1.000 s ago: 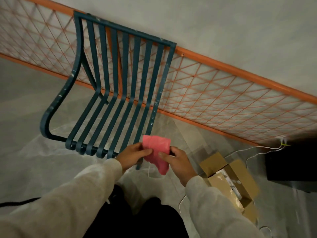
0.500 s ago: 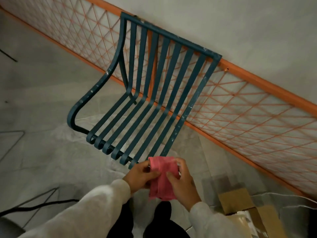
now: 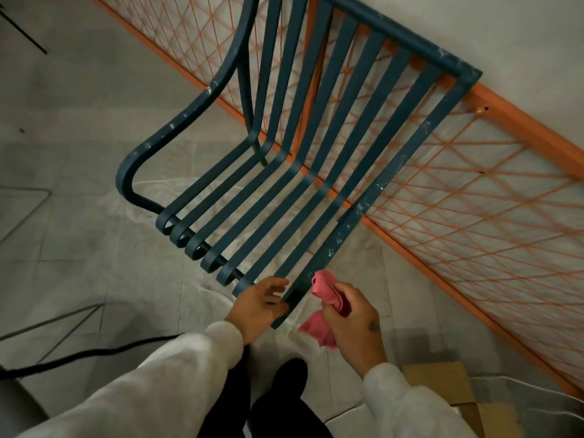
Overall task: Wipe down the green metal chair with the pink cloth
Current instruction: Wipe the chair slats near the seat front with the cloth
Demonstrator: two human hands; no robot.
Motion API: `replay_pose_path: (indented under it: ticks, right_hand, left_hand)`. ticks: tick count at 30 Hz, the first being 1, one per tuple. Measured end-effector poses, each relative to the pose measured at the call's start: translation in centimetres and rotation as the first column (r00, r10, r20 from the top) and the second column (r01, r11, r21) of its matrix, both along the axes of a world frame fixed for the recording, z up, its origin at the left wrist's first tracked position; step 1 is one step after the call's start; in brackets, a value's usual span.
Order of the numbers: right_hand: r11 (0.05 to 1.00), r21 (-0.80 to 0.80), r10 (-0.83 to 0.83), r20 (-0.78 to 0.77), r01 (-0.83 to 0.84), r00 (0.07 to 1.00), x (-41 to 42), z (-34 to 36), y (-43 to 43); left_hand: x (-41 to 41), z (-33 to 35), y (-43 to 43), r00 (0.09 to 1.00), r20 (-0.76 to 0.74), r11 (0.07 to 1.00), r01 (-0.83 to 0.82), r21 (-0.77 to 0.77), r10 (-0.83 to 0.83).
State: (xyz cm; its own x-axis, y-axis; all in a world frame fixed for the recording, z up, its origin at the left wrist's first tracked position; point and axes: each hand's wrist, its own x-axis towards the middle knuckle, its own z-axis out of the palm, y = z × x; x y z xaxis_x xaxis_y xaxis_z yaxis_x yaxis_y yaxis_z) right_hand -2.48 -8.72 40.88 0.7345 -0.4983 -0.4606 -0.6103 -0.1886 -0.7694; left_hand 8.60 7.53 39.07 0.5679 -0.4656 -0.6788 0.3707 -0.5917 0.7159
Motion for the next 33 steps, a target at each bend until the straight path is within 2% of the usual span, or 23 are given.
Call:
replay_pose_path:
  ticks: [6, 9, 13, 15, 18, 22, 26, 29, 31, 33]
  right_hand:
    - [0.956, -0.231, 0.192, 0.025, -0.181, 0.981, 1.1, -1.7, 0.5]
    - [0.829, -0.451, 0.345, -0.053, -0.331, 0.937, 1.3, -3.3, 1.2]
    - [0.743, -0.47, 0.471, -0.14, -0.477, 0.871, 0.0, -5.6, 2.4]
    - [0.724, -0.468, 0.501, -0.148, -0.507, 0.853, -0.6, -5.9, 2.2]
    - [0.663, -0.557, 0.514, -0.149, -0.501, 0.845, 0.1, -5.4, 1.2]
    - [0.685, -0.586, 0.477, -0.088, -0.432, 0.875, 2.3, -4.5, 1.7]
    - [0.7, -0.504, 0.564, -0.046, -0.507, 0.824, 0.7, -4.1, 1.9]
    - [0.77, -0.43, 0.495, -0.065, -0.472, 0.867, 0.3, -4.4, 0.2]
    - [0.791, -0.478, 0.401, -0.065, -0.381, 0.914, 0.9, -4.5, -0.3]
    - [0.75, -0.54, 0.42, -0.057, -0.381, 0.906, 1.7, -4.4, 0.7]
  left_hand:
    - [0.2, -2.5, -0.5, 0.983, 0.061, 0.983, 0.167, 0.071, -0.172]
    - [0.4, -3.0, -0.9, 0.973, 0.11, 0.978, 0.196, 0.074, -0.203]
    - [0.7, -3.9, -1.1, 0.943, 0.158, 0.954, 0.277, 0.114, -0.293]
    - [0.8, -4.4, -1.0, 0.935, 0.166, 0.947, 0.296, 0.127, -0.314]
    - [0.8, -4.8, -1.0, 0.94, 0.154, 0.951, 0.294, 0.099, -0.306]
    - [1.0, -5.1, -1.0, 0.946, 0.166, 0.96, 0.269, 0.075, -0.278]
    - [1.0, -5.1, -0.9, 0.951, 0.151, 0.963, 0.266, 0.039, -0.269]
    - [0.8, -5.1, -0.6, 0.962, 0.112, 0.969, 0.247, 0.019, -0.247]
    - [0.8, -5.2, -0.5, 0.964, 0.099, 0.969, 0.245, 0.025, -0.246]
    - [0.8, -5.3, -0.4, 0.959, 0.115, 0.966, 0.258, 0.022, -0.258]
